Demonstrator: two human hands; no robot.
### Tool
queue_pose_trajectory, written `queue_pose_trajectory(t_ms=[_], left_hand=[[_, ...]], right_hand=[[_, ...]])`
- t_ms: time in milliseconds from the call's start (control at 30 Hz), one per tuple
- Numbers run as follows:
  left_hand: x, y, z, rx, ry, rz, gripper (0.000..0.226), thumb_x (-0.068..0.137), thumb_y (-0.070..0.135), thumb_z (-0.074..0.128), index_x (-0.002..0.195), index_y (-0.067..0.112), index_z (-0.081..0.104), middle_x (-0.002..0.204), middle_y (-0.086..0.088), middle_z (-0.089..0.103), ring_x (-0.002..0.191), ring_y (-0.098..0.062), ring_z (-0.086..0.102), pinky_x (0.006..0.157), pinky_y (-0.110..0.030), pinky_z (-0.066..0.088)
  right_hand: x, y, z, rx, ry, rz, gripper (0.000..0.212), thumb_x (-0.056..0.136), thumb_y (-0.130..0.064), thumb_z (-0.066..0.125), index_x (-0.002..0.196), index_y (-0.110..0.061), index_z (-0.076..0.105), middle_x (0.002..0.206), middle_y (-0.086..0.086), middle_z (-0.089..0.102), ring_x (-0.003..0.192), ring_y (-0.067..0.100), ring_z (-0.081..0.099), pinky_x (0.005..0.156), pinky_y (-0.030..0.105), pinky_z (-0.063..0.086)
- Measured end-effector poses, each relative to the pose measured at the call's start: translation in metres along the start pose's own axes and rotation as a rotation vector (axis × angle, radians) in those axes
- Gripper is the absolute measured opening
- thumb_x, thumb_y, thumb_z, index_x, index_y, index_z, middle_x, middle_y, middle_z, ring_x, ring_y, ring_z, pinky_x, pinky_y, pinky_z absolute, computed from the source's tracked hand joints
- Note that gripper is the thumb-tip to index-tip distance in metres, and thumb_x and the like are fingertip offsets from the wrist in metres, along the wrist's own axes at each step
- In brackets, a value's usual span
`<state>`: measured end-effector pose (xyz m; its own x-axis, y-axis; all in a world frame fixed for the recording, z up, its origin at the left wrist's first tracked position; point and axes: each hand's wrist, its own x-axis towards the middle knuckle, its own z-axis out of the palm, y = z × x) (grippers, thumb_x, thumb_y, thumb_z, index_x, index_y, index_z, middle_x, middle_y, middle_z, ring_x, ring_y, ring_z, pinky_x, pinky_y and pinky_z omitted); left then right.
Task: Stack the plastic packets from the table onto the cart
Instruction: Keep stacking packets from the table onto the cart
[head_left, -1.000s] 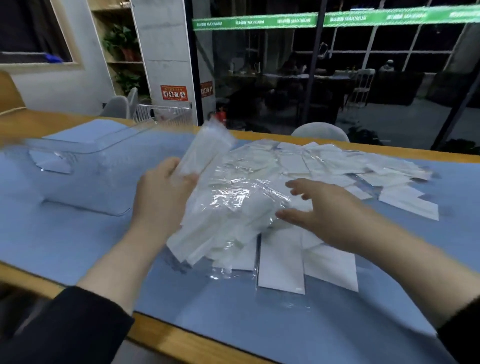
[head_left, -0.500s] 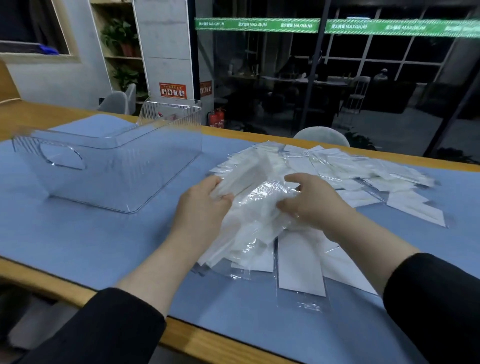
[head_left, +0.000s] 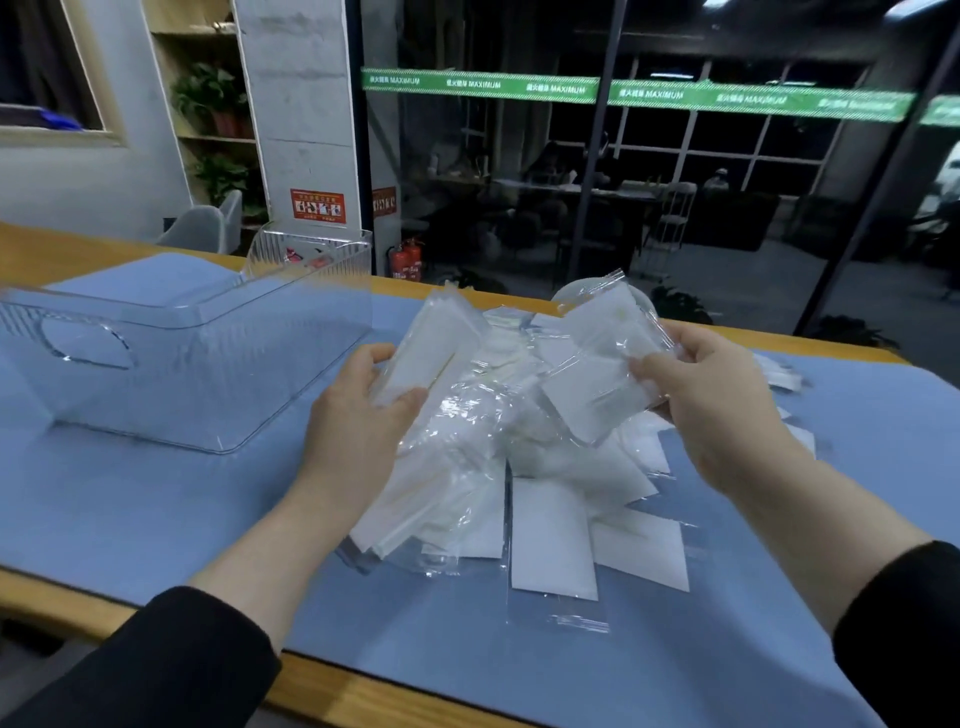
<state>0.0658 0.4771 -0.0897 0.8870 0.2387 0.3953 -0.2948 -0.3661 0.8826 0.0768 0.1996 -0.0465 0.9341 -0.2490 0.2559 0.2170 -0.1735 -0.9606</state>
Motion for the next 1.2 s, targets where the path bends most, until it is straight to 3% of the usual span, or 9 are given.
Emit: queue_pose_trajectory(t_ms=[133,300,367,533,667,767,867,1033,1200], left_hand=[[0.004,0.024,0.012,-0.158,-0.117,-0.024,0.029,0.089,0.018,0.076,0.106,0.037,0.063,0.094,0.011,0.075,0.076,-0.020,0.071,0.070,-0.038,0.054],[-0.007,0.055,0.051,-0.262,-0.315,-0.027,0.028,0.091,0.011,0.073,0.105,0.034,0.065,0.090,0.017,0.075,0.070,-0.001,0.069,0.057,-0.019,0.052],[-0.015,0.062,0.066,-0.262,-0.420,-0.045,0.027,0.093,0.011,0.070,0.103,0.035,0.065,0.087,0.026,0.073,0.067,0.002,0.066,0.059,-0.019,0.052],[-0.030,0.079,0.104,-0.283,-0.581,-0.059,0.016,0.097,0.022,0.064,0.107,0.035,0.069,0.099,0.013,0.075,0.077,-0.009,0.070,0.072,-0.032,0.055],[-0.051,0.093,0.134,-0.238,-0.688,-0.036,0.023,0.087,0.024,0.079,0.105,0.034,0.068,0.094,0.016,0.075,0.070,-0.002,0.069,0.061,-0.025,0.055],[-0.060,0.093,0.153,-0.075,-0.694,0.039,0.033,0.082,0.019,0.079,0.107,0.035,0.066,0.101,0.013,0.073,0.082,-0.008,0.070,0.075,-0.038,0.059],[-0.062,0.093,0.161,0.021,-0.720,0.147,0.032,0.082,0.015,0.074,0.107,0.035,0.069,0.102,0.015,0.072,0.096,-0.005,0.067,0.088,-0.032,0.053],[-0.066,0.092,0.166,0.035,-0.705,0.172,0.040,0.083,0.020,0.074,0.105,0.047,0.056,0.090,0.020,0.067,0.077,-0.007,0.064,0.067,-0.021,0.049],[-0.068,0.091,0.172,-0.008,-0.722,0.193,0.030,0.085,0.014,0.074,0.099,0.038,0.065,0.087,0.013,0.069,0.075,-0.014,0.066,0.059,-0.019,0.049]], right_hand=[[-0.008,-0.012,-0.026,0.151,-0.199,-0.048,0.019,0.092,0.004,0.062,0.100,-0.008,0.075,0.079,0.003,0.072,0.065,0.013,0.064,0.062,0.021,0.051],[-0.018,-0.003,-0.045,0.220,-0.244,-0.002,0.021,0.093,-0.002,0.062,0.111,-0.005,0.073,0.109,0.017,0.074,0.091,0.023,0.068,0.082,0.033,0.055],[-0.023,0.001,-0.053,0.227,-0.203,0.008,0.020,0.094,-0.003,0.061,0.112,-0.004,0.071,0.109,0.014,0.074,0.093,0.021,0.069,0.082,0.031,0.055],[-0.041,0.013,-0.076,0.283,-0.033,0.057,0.015,0.097,-0.005,0.060,0.110,-0.005,0.067,0.099,0.006,0.075,0.086,0.014,0.070,0.084,0.033,0.055],[-0.054,0.023,-0.094,0.304,0.058,0.095,0.013,0.096,-0.007,0.063,0.108,-0.004,0.066,0.091,0.002,0.074,0.084,0.015,0.071,0.091,0.042,0.056],[-0.062,0.026,-0.109,0.273,0.047,0.104,0.013,0.092,-0.014,0.068,0.101,-0.006,0.068,0.088,0.003,0.073,0.081,0.018,0.070,0.090,0.046,0.055],[-0.068,0.028,-0.128,0.215,0.077,0.092,0.024,0.088,-0.029,0.069,0.096,-0.007,0.073,0.090,0.007,0.073,0.080,0.018,0.067,0.089,0.050,0.056],[-0.070,0.031,-0.152,-0.016,0.145,0.002,0.021,0.099,-0.025,0.062,0.083,-0.020,0.074,0.084,0.001,0.074,0.079,0.016,0.067,0.092,0.050,0.054],[-0.062,0.013,-0.179,-0.160,0.375,-0.299,0.022,0.101,-0.022,0.055,0.084,-0.029,0.067,0.081,-0.010,0.068,0.081,0.016,0.063,0.081,0.041,0.051]])
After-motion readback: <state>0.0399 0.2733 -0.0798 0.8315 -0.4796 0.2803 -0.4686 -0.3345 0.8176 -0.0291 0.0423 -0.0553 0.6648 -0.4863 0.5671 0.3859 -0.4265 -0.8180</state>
